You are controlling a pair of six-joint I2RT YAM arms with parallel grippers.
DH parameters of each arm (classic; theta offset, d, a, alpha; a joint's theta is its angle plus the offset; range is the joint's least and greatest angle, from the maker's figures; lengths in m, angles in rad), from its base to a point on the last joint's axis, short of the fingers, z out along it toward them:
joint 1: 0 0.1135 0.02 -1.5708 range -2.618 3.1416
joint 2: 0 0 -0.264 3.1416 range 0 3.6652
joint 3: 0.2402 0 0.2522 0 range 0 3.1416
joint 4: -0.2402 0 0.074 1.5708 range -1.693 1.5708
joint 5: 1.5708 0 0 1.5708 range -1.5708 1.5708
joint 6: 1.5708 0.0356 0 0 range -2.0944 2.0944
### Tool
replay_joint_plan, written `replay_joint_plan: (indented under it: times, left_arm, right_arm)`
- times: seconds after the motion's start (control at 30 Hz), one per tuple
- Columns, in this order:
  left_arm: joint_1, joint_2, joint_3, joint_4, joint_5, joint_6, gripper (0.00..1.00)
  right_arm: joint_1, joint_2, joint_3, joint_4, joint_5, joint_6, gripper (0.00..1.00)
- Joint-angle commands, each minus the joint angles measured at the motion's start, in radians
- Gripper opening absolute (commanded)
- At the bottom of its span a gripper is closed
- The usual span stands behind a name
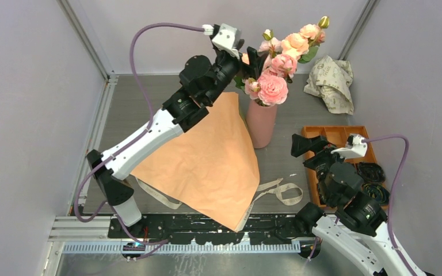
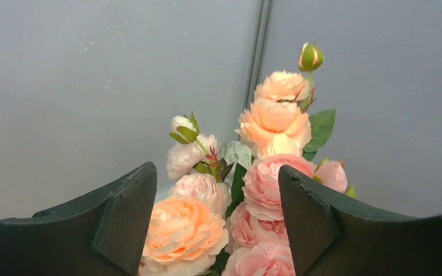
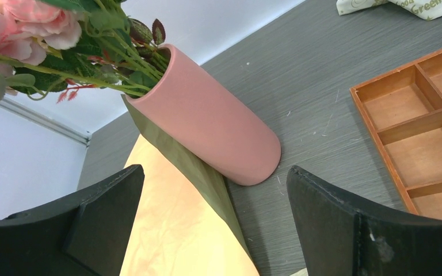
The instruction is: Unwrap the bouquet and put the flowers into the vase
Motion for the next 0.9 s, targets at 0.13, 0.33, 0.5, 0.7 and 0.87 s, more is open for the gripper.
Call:
replay_joint_plan:
  times: [0.13,0.33,0.5,0.7,0.87]
  left_arm:
    - [-0.002,-0.246,-0.036,0.075,-0.078,0.05,0.79]
    - [-0.002,-0.388,-0.14,0.04,-0.136,0.06,0.79]
    - [-0.002,-0.519,-0.246,-0.033,-0.201,0.041,0.79]
    - [-0.002,-0.698,-0.412,-0.202,-0.316,-0.057,0.79]
    - [-0.002,-0.881,-0.603,-0.389,-0.463,-0.175,0.78]
  right_arm:
    - [0.003,0.045,0.039,0.019,0.015,0.019,1.0]
    - [0.003,0.089,0.075,-0.005,0.03,0.022,0.99]
    - [0.003,0.116,0.099,-0.027,0.054,0.026,1.0]
    - [0.002,0.103,0.107,-0.03,0.075,0.034,0.99]
    - [0.002,0.074,0.107,-0.026,0.086,0.041,0.99]
